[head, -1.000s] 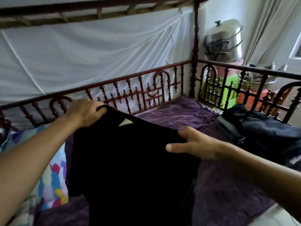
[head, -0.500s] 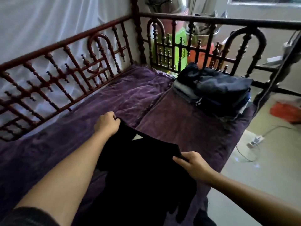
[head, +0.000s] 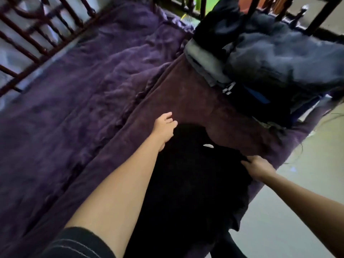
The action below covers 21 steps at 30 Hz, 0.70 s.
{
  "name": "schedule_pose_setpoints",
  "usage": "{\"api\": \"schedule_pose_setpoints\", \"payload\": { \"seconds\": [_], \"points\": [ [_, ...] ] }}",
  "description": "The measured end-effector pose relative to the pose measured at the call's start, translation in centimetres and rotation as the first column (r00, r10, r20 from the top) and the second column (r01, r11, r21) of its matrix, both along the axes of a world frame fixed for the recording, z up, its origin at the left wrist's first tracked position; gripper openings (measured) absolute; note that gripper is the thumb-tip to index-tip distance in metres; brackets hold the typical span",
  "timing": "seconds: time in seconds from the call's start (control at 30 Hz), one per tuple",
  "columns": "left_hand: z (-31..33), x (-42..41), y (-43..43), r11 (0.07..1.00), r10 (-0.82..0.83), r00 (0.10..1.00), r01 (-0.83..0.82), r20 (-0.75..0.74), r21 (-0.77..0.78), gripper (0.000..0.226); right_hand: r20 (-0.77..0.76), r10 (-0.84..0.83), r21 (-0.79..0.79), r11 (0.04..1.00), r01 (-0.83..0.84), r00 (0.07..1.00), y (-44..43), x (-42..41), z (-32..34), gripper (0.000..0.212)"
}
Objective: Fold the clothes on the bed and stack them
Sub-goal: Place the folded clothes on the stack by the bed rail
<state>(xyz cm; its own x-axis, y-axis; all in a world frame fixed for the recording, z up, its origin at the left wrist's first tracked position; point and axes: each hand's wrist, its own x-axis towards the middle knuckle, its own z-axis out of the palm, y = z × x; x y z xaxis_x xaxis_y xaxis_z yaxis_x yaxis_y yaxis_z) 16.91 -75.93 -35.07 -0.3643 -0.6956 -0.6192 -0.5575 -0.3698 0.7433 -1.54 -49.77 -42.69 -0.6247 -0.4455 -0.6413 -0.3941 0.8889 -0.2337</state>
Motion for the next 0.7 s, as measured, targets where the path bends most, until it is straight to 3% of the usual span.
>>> {"api": "schedule_pose_setpoints", "payload": {
  "seconds": [0.13,0.27,0.4,0.5,0.57,0.63,0.7],
  "points": [
    [-4.1,9.5,-1.0,0.979,0.203,0.943,-0.196,0.265,-0.052,0.021,-0.090,0.095,0.231,0.970,-0.072,0.991,-2.4,-1.4,-1.1,0.034],
    [-5.3,22.3,1.7,0.941,0.329,0.782,-0.320,0.529,-0.112,0.018,-0.022,0.364,0.113,0.926,-0.359,0.931,-10.5,1.3,-0.5,0.023],
    [-6.9,31.1,4.6,0.942,0.302,0.623,-0.313,0.722,-0.125,0.017,-0.058,0.545,-0.115,0.829,-0.548,0.837,-21.0,7.9,-0.6,0.023],
    [-10.0,35.2,5.1,0.917,0.347,0.542,-0.367,0.766,-0.156,0.027,-0.116,0.595,-0.239,0.760,-0.604,0.795,-27.3,12.8,-2.9,0.026],
    [-12.5,36.8,5.1,0.887,0.402,0.501,-0.422,0.766,-0.189,0.041,-0.079,0.595,-0.246,0.766,-0.594,0.800,-30.0,15.3,-4.9,0.032],
    [-14.5,37.6,5.2,0.857,0.432,0.502,-0.486,0.750,-0.168,0.055,-0.002,0.640,-0.125,0.762,-0.636,0.768,-30.6,17.2,-6.9,0.043],
    [-15.9,38.1,5.8,0.839,0.426,0.552,-0.537,0.717,-0.085,0.064,0.067,0.735,0.038,0.674,-0.737,0.675,-29.3,18.5,-8.4,0.050]
  ]
}}
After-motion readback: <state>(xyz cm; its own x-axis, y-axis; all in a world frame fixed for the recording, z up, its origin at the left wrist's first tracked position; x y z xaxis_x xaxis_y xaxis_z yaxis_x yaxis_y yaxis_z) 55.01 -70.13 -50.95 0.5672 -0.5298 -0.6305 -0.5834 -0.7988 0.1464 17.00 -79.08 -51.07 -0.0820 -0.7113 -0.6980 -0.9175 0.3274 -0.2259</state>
